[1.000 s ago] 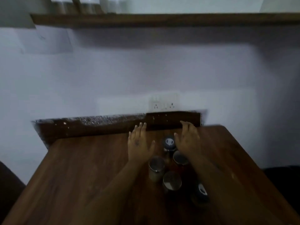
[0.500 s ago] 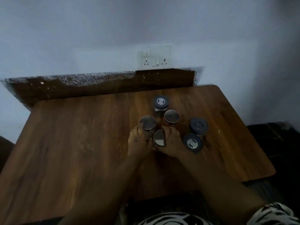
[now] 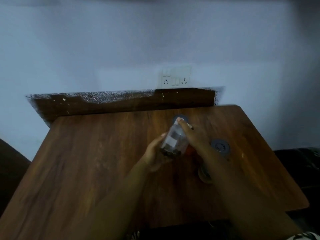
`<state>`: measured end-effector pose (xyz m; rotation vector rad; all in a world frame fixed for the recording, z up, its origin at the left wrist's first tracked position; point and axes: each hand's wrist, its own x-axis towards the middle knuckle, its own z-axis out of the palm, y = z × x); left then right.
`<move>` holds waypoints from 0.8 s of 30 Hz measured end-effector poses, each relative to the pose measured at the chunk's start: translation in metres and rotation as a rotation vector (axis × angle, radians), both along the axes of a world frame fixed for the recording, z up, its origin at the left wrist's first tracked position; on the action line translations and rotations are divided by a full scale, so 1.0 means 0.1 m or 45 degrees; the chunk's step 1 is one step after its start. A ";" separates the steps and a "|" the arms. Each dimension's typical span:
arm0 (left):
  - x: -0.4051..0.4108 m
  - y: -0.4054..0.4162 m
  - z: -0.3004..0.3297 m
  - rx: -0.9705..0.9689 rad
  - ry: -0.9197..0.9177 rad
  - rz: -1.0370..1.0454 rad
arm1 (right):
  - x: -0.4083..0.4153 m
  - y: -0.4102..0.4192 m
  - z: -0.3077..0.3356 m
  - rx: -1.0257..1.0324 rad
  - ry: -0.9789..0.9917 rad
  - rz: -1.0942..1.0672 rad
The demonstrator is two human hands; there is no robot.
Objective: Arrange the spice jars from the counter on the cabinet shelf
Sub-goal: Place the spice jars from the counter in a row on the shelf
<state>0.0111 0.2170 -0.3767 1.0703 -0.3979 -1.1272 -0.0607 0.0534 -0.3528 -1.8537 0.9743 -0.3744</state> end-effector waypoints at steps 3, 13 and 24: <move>0.04 -0.09 0.20 0.027 -0.072 -0.062 | 0.11 -0.10 0.25 0.282 0.161 0.063; 0.21 -0.23 0.62 -0.153 -0.132 0.101 | 0.16 0.10 0.65 0.547 -0.364 0.229; 0.17 -0.24 0.98 -0.132 -0.221 0.212 | 0.13 0.09 1.01 0.480 -0.532 0.086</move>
